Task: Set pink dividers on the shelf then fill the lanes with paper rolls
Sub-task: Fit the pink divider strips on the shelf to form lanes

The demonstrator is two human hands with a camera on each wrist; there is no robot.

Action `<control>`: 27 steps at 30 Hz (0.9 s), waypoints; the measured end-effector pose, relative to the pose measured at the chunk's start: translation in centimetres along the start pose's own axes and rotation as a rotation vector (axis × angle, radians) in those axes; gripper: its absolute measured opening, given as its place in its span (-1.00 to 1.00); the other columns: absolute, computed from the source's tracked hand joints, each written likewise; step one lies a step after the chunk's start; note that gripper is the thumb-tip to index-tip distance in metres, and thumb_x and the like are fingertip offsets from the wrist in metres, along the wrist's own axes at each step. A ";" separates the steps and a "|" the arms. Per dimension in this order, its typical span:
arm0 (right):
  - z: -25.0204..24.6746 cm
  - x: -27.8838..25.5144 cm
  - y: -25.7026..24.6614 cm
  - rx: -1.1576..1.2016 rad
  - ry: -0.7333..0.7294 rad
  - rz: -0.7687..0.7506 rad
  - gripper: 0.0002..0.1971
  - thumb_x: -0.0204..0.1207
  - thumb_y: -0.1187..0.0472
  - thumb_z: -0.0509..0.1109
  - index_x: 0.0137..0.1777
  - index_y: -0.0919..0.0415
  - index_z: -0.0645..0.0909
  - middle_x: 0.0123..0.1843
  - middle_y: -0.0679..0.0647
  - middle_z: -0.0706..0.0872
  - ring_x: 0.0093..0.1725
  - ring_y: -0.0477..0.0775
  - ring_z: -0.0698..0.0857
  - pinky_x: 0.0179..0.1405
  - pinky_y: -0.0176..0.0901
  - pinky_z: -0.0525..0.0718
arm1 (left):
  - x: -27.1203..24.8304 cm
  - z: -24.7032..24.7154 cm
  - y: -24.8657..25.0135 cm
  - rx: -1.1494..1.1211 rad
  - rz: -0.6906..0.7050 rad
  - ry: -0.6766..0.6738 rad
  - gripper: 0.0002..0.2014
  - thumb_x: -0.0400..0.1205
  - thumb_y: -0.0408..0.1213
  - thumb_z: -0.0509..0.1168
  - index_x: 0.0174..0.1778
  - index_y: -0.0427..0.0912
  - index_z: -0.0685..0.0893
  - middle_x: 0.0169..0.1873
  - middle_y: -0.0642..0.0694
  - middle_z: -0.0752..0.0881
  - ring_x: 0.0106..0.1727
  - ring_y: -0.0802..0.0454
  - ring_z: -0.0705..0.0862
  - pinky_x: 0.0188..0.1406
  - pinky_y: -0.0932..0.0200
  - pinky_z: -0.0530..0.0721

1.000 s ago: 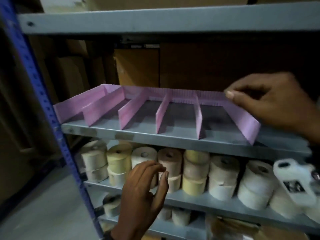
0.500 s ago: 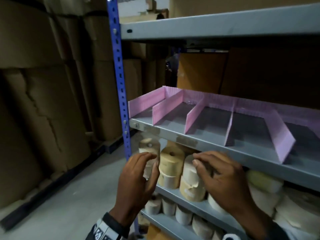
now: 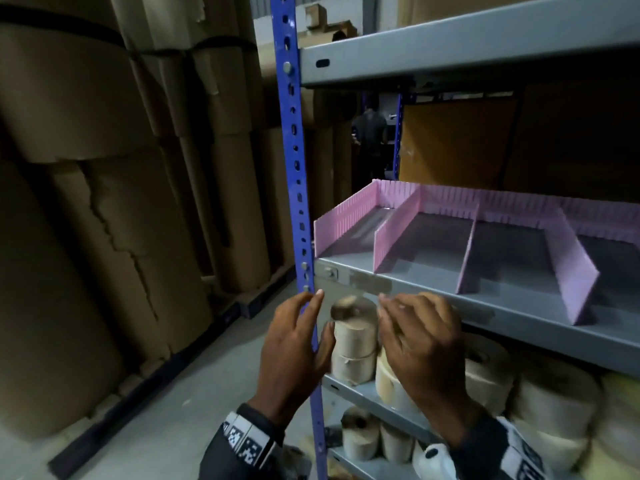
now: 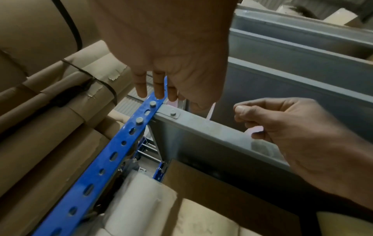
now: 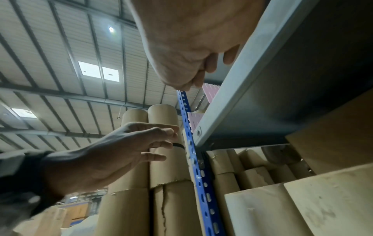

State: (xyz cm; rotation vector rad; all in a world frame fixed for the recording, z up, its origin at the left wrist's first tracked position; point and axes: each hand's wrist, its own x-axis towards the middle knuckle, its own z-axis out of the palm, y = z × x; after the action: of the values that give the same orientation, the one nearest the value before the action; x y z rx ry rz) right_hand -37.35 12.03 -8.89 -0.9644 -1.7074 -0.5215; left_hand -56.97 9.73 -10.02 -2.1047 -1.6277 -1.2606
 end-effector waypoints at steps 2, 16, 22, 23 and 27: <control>2.1 0.0 -0.1 -0.091 0.043 0.022 -0.74 0.63 0.16 0.38 0.26 0.17 0.75 0.16 0.14 0.74 0.13 0.28 0.67 0.13 0.21 0.60 | 1.1 0.3 -2.5 0.040 0.079 -0.026 -0.48 0.71 -0.10 0.34 0.54 -0.32 0.63 0.34 -0.30 0.69 0.35 -0.29 0.68 0.24 -0.14 0.75; 8.5 -2.2 0.5 -0.614 0.042 0.057 -0.36 0.55 0.05 0.32 0.65 0.07 0.36 0.53 0.19 0.46 0.49 0.31 0.39 0.57 0.27 0.26 | 6.6 3.1 -8.7 0.129 0.361 -0.034 -0.17 0.44 -0.37 0.55 0.69 -0.28 0.44 0.46 -0.49 0.55 0.36 -0.49 0.62 0.28 -0.26 0.72; 8.5 -1.9 0.2 -0.644 0.074 0.036 -0.37 0.51 0.10 0.35 0.62 0.10 0.42 0.50 0.20 0.50 0.46 0.32 0.43 0.57 0.26 0.25 | 7.1 3.6 -9.6 0.156 0.373 -0.019 -0.19 0.45 -0.42 0.53 0.68 -0.32 0.45 0.44 -0.42 0.59 0.33 -0.44 0.61 0.27 -0.24 0.73; 8.5 -1.9 0.1 -0.644 0.076 0.036 -0.38 0.51 0.11 0.35 0.61 0.10 0.43 0.49 0.21 0.50 0.45 0.32 0.44 0.56 0.28 0.27 | 7.0 3.7 -9.6 0.163 0.371 -0.020 -0.19 0.46 -0.43 0.52 0.68 -0.32 0.45 0.44 -0.42 0.58 0.33 -0.44 0.62 0.26 -0.23 0.72; 8.4 -1.7 -0.1 -0.642 0.076 0.039 -0.39 0.50 0.13 0.35 0.59 0.14 0.46 0.47 0.23 0.52 0.44 0.33 0.46 0.50 0.34 0.35 | 6.8 3.7 -8.4 0.167 0.319 -0.052 -0.22 0.47 -0.38 0.52 0.66 -0.36 0.47 0.45 -0.42 0.56 0.32 -0.45 0.61 0.23 -0.24 0.71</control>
State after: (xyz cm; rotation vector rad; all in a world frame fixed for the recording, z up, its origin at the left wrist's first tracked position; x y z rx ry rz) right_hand -42.03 17.57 -13.38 -1.4007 -1.4677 -1.1039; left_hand -62.24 19.88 -10.23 -2.1962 -1.2962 -0.9439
